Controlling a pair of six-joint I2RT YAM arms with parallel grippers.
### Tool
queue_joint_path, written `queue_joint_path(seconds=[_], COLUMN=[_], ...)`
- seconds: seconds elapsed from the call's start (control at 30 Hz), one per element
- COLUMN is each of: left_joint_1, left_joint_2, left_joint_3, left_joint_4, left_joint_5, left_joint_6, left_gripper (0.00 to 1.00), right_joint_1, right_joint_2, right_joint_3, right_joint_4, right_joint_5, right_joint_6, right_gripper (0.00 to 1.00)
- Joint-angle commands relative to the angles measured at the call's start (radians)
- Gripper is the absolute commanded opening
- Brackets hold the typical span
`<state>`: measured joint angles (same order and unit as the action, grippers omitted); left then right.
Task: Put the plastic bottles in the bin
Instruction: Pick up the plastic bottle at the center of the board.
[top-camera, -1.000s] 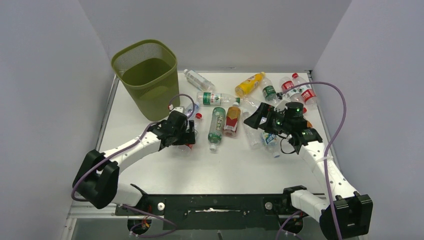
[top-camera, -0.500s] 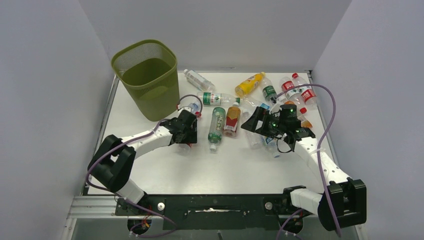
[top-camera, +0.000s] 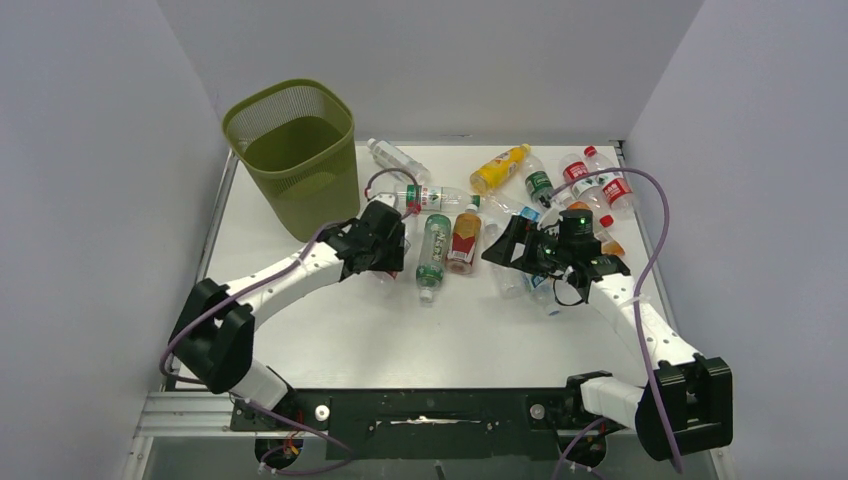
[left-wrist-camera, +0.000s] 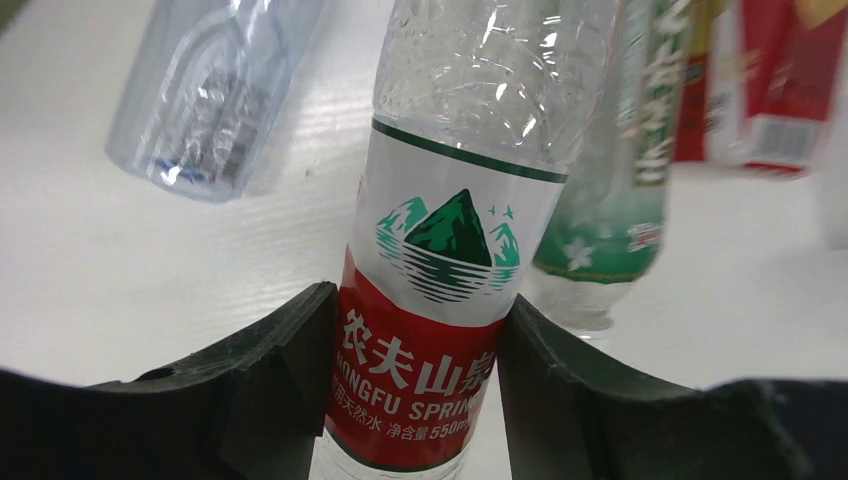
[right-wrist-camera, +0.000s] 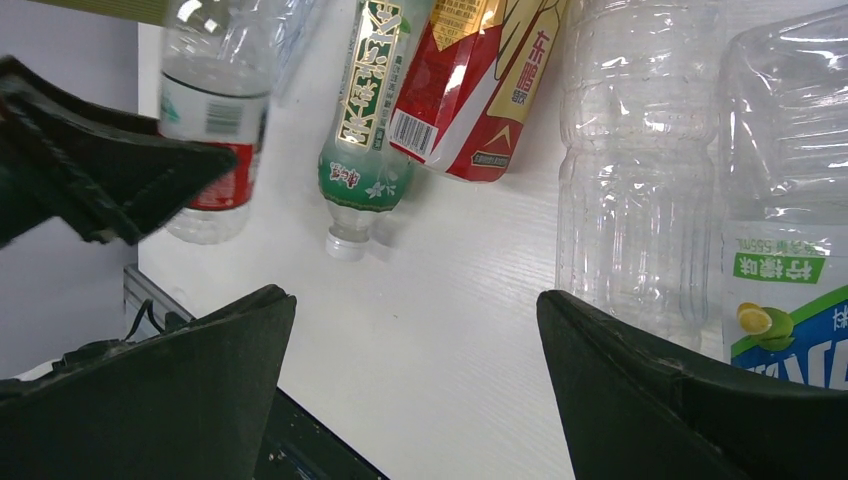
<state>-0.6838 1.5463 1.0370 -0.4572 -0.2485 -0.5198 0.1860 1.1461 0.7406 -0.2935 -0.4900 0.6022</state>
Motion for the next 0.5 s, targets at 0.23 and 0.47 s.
queue_joint_path(seconds=[0.23, 0.47], left_joint_1=[0.002, 0.047], left_joint_2=[-0.116, -0.076], left_joint_3=[0.404, 0.645], left_joint_4=[-0.123, -0.181], left_joint_5=[-0.029, -0.066], left_joint_6=[0.089, 0.151], left_gripper=[0.37, 0.37], right_joint_1=[0.007, 0.008], right_joint_2=[-0.036, -0.038], right_joint_3=[0.061, 0.060], right_joint_4=[-0.015, -0.005], right_joint_5=[0.005, -0.002], right_joint_6=[-0.024, -0.015], right_gripper=[0.98, 0.98])
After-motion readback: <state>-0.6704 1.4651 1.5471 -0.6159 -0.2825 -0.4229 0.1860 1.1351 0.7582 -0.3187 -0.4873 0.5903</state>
